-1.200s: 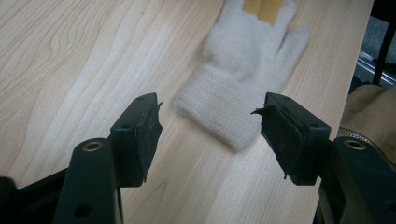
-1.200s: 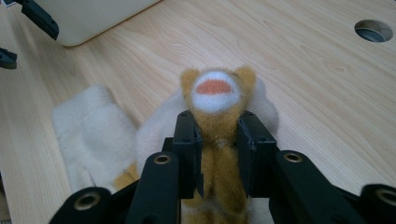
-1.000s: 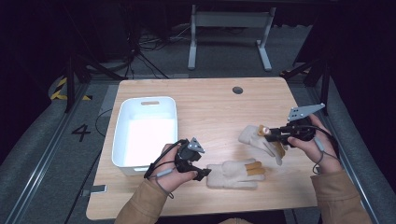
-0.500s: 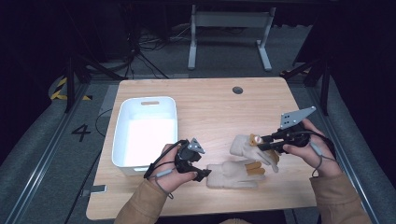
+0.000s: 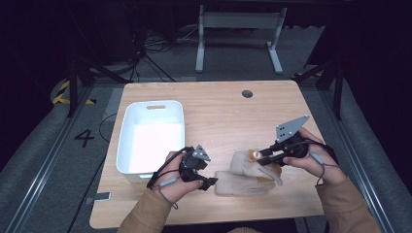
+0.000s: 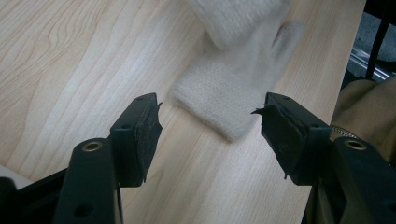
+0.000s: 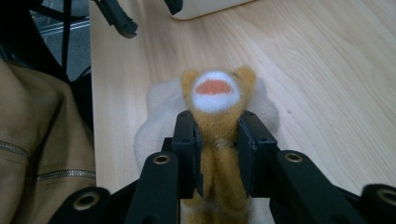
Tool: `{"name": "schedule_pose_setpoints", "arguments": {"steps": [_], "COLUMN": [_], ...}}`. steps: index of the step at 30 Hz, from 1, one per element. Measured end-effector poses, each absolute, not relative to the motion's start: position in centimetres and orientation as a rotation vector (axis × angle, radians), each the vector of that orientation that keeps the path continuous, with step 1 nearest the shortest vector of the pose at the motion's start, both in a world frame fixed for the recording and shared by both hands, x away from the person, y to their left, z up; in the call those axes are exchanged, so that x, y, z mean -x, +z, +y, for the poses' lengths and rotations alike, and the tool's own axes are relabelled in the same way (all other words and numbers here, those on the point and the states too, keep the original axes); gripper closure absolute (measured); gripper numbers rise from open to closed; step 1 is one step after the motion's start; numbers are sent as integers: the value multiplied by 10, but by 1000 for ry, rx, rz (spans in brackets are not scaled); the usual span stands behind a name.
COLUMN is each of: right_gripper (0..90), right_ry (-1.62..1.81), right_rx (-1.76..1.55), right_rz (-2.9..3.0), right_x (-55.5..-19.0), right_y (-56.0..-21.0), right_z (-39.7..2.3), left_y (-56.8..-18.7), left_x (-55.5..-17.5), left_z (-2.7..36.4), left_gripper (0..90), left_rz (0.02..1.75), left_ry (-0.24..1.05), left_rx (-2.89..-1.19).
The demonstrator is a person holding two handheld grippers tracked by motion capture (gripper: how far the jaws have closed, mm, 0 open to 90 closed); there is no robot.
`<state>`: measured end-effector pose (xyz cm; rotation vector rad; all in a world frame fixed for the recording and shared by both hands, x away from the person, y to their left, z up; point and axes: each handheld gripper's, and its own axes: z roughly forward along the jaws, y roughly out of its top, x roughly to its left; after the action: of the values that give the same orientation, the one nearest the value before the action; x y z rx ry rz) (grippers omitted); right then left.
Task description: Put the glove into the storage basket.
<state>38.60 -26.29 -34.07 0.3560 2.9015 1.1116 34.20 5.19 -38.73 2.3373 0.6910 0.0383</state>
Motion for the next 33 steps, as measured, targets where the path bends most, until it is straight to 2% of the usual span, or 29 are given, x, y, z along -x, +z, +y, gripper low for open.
{"name": "schedule_pose_setpoints", "arguments": {"steps": [18, 33], "right_gripper": [710, 707], "right_ry": [1144, 1087], "right_rx": [-190, -133], "right_rz": [2981, 3054], "right_x": [-379, -381], "right_y": [-359, -376], "right_z": [-231, -223], "left_y": [-388, -389], "left_x": [-342, -342], "left_z": [52, 51], "left_gripper": [382, 382], "left_rz": [692, 689], "left_ry": [37, 34], "left_rx": [-2340, -2345]}}
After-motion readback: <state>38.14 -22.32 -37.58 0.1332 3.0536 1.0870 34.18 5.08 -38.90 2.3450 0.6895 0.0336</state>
